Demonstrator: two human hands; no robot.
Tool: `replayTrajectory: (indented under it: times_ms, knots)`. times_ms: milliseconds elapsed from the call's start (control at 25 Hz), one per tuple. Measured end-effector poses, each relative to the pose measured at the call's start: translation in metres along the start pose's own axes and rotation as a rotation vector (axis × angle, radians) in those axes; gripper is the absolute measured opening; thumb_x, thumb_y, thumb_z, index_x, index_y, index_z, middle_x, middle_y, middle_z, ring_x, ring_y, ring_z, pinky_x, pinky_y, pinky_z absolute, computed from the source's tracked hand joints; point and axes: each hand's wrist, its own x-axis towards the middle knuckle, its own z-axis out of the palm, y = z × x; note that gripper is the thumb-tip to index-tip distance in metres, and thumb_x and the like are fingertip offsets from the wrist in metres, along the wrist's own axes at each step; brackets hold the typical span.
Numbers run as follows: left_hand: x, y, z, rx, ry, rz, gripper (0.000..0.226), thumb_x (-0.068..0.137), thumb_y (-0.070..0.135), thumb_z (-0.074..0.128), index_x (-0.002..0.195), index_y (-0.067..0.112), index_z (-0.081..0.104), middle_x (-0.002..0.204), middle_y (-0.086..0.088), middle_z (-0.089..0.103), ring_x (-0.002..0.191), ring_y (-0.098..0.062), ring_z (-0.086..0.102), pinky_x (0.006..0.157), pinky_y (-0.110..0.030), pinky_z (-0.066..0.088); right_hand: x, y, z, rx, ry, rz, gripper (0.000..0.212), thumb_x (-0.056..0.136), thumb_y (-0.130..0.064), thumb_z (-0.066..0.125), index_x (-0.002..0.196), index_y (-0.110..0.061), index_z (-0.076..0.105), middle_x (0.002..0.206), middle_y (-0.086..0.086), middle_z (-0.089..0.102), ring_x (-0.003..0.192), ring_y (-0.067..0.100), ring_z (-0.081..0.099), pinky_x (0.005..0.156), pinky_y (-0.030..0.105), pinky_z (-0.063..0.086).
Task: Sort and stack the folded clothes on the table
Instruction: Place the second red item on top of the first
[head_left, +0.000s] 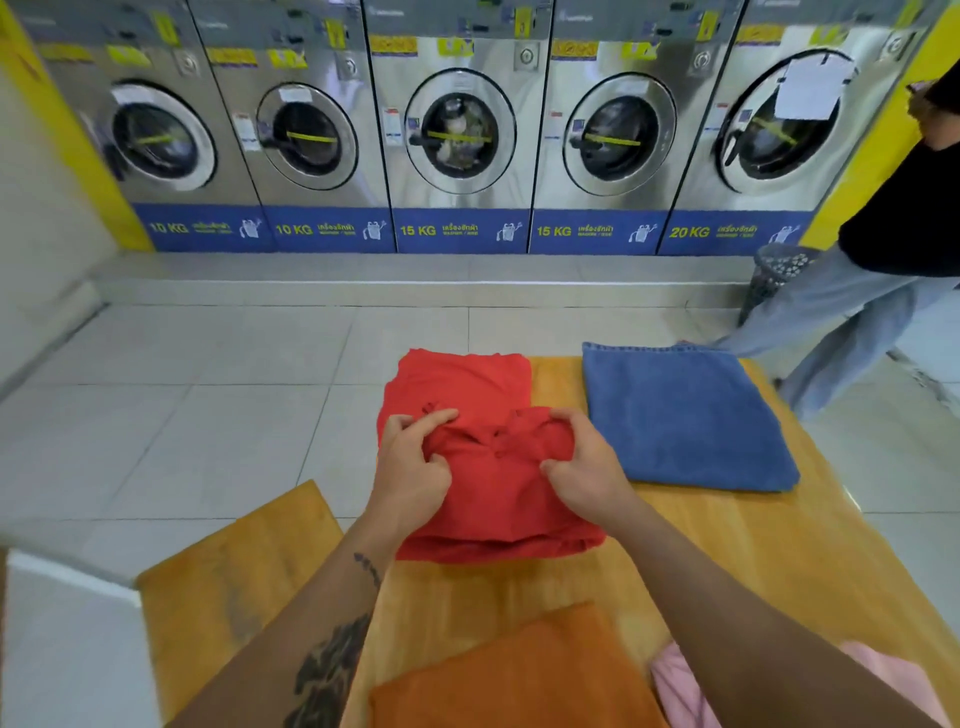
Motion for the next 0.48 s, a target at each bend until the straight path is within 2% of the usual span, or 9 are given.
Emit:
replayTrajectory:
  times_ms: [80, 120, 200, 240, 280, 360, 480]
  knots:
    - [0.008, -0.030, -0.015, 0.019, -0.056, -0.051, 0.062, 0.086, 0.001, 0.048, 0.137, 0.035, 0.053, 0.125, -0.004, 0.037, 0.110, -0.019, 0.049, 0.107, -0.031, 0.039, 0.004, -0.002, 0.032, -0.024, -0.003, 0.013, 0.062, 0.080, -0.011, 0.064, 0.137, -0.024, 0.045, 0.122, 0.007, 0.057, 0.108, 0.025, 0.059, 0.094, 0.038, 0.050]
    - [0.010, -0.046, -0.019, 0.068, -0.122, -0.098, 0.063, 0.089, 0.006, 0.048, 0.145, 0.035, 0.042, 0.135, -0.006, 0.031, 0.120, -0.024, 0.046, 0.110, -0.037, 0.038, 0.005, 0.002, 0.047, -0.097, -0.017, 0.035, 0.062, 0.083, -0.018, 0.063, 0.140, -0.025, 0.041, 0.127, 0.010, 0.053, 0.114, 0.029, 0.056, 0.097, 0.041, 0.048]
    - [0.007, -0.075, -0.015, 0.351, -0.259, -0.189, 0.069, 0.094, 0.022, 0.048, 0.155, 0.034, 0.016, 0.155, -0.013, 0.010, 0.139, -0.033, 0.028, 0.116, -0.046, 0.028, -0.002, 0.012, 0.074, -0.406, -0.045, 0.079, 0.064, 0.089, -0.032, 0.057, 0.148, -0.026, 0.031, 0.141, 0.013, 0.039, 0.128, 0.036, 0.042, 0.105, 0.047, 0.040]
    - [0.001, -0.085, -0.010, 0.524, -0.286, -0.171, 0.072, 0.095, 0.031, 0.046, 0.156, 0.032, 0.007, 0.160, -0.014, -0.001, 0.145, -0.035, 0.016, 0.118, -0.051, 0.020, -0.008, 0.016, 0.083, -0.561, -0.045, 0.057, 0.065, 0.091, -0.037, 0.053, 0.150, -0.026, 0.028, 0.150, 0.013, 0.031, 0.135, 0.036, 0.035, 0.108, 0.049, 0.035]
    - [-0.006, -0.093, -0.002, 0.638, -0.296, -0.105, 0.072, 0.096, 0.037, 0.042, 0.156, 0.029, 0.003, 0.161, -0.015, -0.007, 0.148, -0.033, 0.006, 0.119, -0.054, 0.012, -0.015, 0.019, 0.092, -0.656, -0.061, 0.016, 0.065, 0.093, -0.040, 0.047, 0.153, -0.027, 0.025, 0.157, 0.011, 0.025, 0.141, 0.034, 0.027, 0.112, 0.050, 0.030]
    - [-0.015, -0.105, 0.012, 0.703, -0.319, 0.029, 0.069, 0.097, 0.042, 0.032, 0.156, 0.026, 0.000, 0.163, -0.012, -0.011, 0.150, -0.030, -0.006, 0.119, -0.057, 0.003, -0.024, 0.027, 0.105, -0.713, -0.181, -0.014, 0.064, 0.096, -0.045, 0.036, 0.156, -0.031, 0.016, 0.165, 0.006, 0.012, 0.150, 0.029, 0.012, 0.117, 0.053, 0.019]
    - [-0.012, -0.119, 0.022, 0.683, -0.375, 0.021, 0.067, 0.098, 0.045, 0.026, 0.155, 0.029, -0.006, 0.164, -0.008, -0.014, 0.151, -0.028, -0.009, 0.120, -0.057, 0.004, -0.021, 0.040, 0.108, -0.773, -0.316, 0.063, 0.066, 0.098, -0.049, 0.030, 0.156, -0.036, 0.003, 0.167, 0.000, -0.002, 0.153, 0.023, -0.001, 0.118, 0.058, 0.011]
